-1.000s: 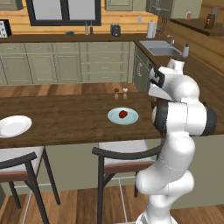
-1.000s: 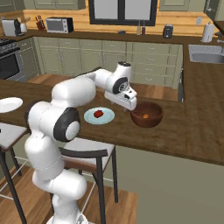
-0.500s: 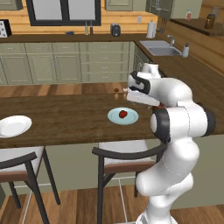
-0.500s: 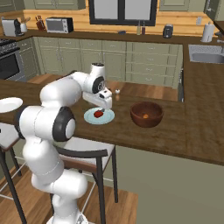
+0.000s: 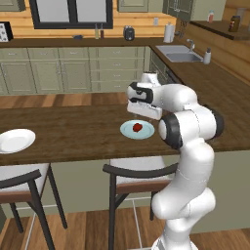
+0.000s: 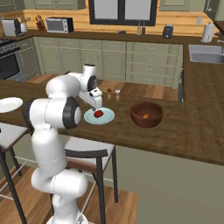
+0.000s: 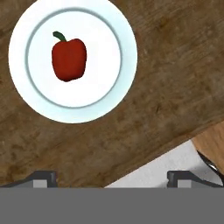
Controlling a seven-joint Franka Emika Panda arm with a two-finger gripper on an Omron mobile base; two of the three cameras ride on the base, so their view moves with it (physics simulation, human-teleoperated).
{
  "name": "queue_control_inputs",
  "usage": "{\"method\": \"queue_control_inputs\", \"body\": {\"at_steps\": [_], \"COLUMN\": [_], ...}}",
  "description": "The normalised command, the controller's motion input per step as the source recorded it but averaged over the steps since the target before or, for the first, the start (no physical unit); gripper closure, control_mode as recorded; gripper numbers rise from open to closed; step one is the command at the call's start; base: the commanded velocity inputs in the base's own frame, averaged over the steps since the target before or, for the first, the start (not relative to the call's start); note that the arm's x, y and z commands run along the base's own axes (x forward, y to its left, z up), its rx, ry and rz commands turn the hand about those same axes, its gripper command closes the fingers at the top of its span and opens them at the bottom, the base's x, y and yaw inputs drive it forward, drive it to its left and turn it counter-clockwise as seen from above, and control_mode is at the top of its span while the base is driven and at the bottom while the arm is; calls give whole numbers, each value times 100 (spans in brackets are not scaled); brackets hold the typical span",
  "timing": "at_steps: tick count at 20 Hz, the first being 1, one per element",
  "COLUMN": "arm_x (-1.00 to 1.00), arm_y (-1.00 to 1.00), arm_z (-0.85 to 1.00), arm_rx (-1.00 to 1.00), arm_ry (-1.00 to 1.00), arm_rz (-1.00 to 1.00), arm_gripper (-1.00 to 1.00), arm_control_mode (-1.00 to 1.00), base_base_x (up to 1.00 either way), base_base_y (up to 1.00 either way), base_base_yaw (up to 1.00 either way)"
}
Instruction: Pick the chicken drumstick and bell pepper from their plates and place them in the bowl. Then put the bowl in the fridge.
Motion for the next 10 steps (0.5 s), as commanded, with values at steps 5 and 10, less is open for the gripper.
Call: {"method": "queue_control_inputs", "body": {"at_steps": [5,10], "arm_x": [62,51], "arm_y": [0,-9], "arm_z": [-37,-21], "arm_rx": [0,0], "arm_ry": [3,0], "arm_rz": [-4,4], "arm_gripper": [-100,-100], "arm_control_mode": [-100,-100], "base_base_x": [0,0], "base_base_y": [0,0], "base_base_yaw": [0,0]}}
